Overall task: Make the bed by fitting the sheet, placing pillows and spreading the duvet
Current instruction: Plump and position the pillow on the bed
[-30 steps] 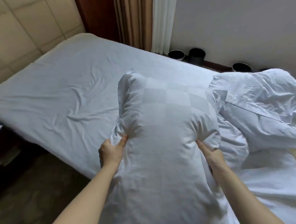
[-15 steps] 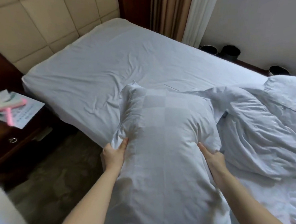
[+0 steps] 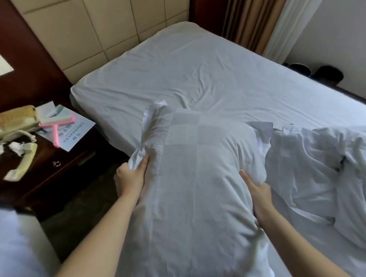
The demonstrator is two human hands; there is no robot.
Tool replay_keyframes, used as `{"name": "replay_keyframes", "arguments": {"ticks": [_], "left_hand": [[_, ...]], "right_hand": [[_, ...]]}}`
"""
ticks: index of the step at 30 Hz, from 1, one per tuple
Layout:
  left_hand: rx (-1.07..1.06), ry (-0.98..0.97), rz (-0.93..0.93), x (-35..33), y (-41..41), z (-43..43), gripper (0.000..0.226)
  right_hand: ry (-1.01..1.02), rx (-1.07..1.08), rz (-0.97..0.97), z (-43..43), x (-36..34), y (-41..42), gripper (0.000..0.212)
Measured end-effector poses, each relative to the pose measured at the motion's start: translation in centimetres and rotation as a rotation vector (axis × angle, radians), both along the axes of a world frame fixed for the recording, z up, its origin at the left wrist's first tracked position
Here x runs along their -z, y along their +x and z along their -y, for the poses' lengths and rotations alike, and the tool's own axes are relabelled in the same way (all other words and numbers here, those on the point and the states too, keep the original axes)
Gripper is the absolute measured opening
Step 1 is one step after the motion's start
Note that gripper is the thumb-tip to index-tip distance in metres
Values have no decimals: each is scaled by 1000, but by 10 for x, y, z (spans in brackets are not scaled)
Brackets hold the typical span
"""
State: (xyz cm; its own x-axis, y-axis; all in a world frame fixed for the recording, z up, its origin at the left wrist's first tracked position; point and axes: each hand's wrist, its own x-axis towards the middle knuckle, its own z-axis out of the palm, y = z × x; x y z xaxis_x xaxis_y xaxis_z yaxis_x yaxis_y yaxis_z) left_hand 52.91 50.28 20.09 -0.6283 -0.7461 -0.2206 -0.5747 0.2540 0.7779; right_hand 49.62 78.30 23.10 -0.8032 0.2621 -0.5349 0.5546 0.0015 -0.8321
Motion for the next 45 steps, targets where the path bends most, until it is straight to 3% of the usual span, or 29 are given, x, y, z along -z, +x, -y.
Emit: {"name": "replay_keyframes", "arguments": {"ticks": [10,16,23,27,33,42,45], "left_hand": [[-38,-36,-40,2,-73,89,47],[-45,-94,-68,-1,-159,153,58],[-97,-66,-97,-4,-239,193,56],[-40,-44,-123,-11,-291,208,51],[60,-42,-164,-23,-394,236,47],[219,-25,-189,-16,-590,340,60],[276,-103,-199,-16,-665,372,51]], "right_hand": [[-7,-54,7,88,17,-82,49],[-41,-6,-8,146,18,-168,40],[-23,-5,-51,188,14,-256,20],[28,16,-58,203,10,-301,24],[33,75,-93,231,8,-377,25],[75,207,-158,329,9,-525,25],[97,245,-178,361,15,-583,27]]}}
